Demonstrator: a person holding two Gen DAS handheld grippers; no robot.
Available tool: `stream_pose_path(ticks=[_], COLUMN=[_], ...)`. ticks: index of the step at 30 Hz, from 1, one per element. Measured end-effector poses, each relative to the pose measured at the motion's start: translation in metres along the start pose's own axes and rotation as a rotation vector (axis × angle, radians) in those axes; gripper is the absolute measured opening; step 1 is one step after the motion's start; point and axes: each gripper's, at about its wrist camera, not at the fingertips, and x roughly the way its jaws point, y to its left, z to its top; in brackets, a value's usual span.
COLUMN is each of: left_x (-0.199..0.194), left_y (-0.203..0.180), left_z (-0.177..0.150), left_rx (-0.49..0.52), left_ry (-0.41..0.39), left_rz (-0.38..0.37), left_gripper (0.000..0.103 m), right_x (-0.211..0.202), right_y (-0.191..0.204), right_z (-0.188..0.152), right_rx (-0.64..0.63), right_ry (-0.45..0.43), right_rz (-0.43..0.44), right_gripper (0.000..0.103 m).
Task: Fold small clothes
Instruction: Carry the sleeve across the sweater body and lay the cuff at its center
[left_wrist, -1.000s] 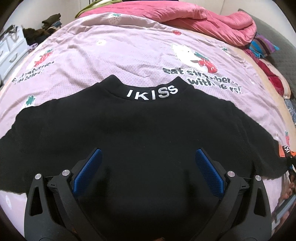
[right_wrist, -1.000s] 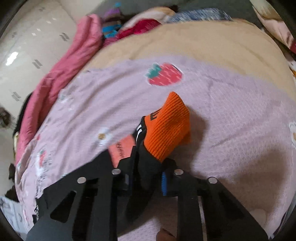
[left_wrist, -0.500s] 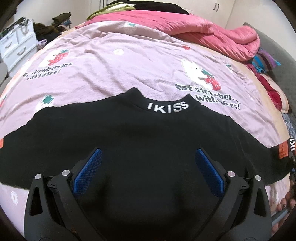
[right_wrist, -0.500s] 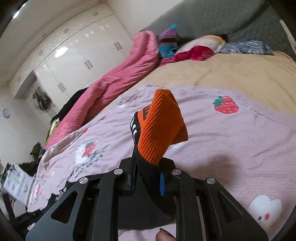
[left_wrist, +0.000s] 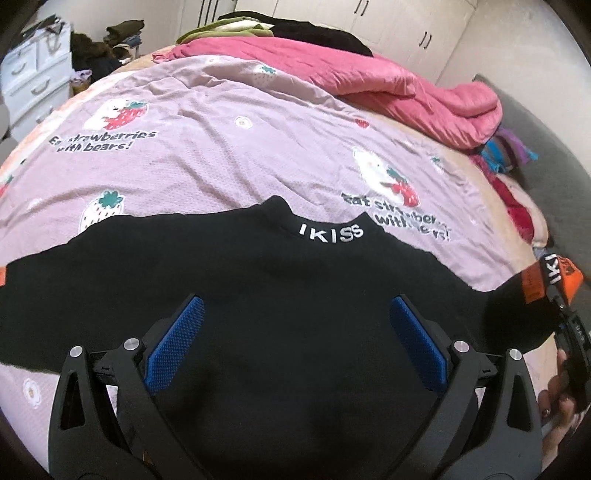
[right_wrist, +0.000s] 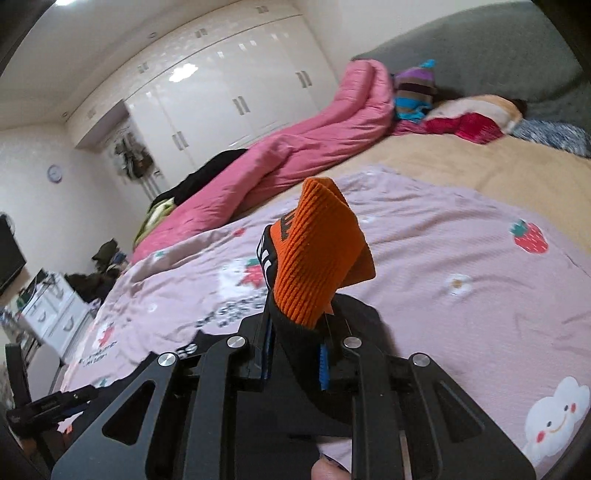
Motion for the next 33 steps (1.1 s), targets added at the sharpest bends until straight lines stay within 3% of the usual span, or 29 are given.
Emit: stream_pose_path(ticks=[8, 13, 17, 33], left_x=[-0.005, -0.012, -0.015, -0.003], left_y=[0.022, 0.038, 0.048, 0.073], left_z=[0.002, 0.006, 0.009, 0.013], left_rx=[-0.033, -0.053, -0.069, -0.105], left_ry=[0.002, -0.021, -0.025, 0.005], left_rz=[0.001, -0.04, -0.022, -0.042], left_gripper=[0.095, 0.095, 0.095, 0.095], right_x=[0.011, 0.022, 0.033, 0.076], right_y=[0.059, 0.085, 0.109, 0.166], right_z=[-0.003, -0.011, -0.022, -0.075], right_rx=[-0.095, -0.127, -0.162, -0.275], right_ry=[0.018, 0.042, 0.067, 0.198], right_rz=[0.056, 0.086, 0.111, 0.168], right_gripper=[0.017, 0.017, 0.017, 0.018])
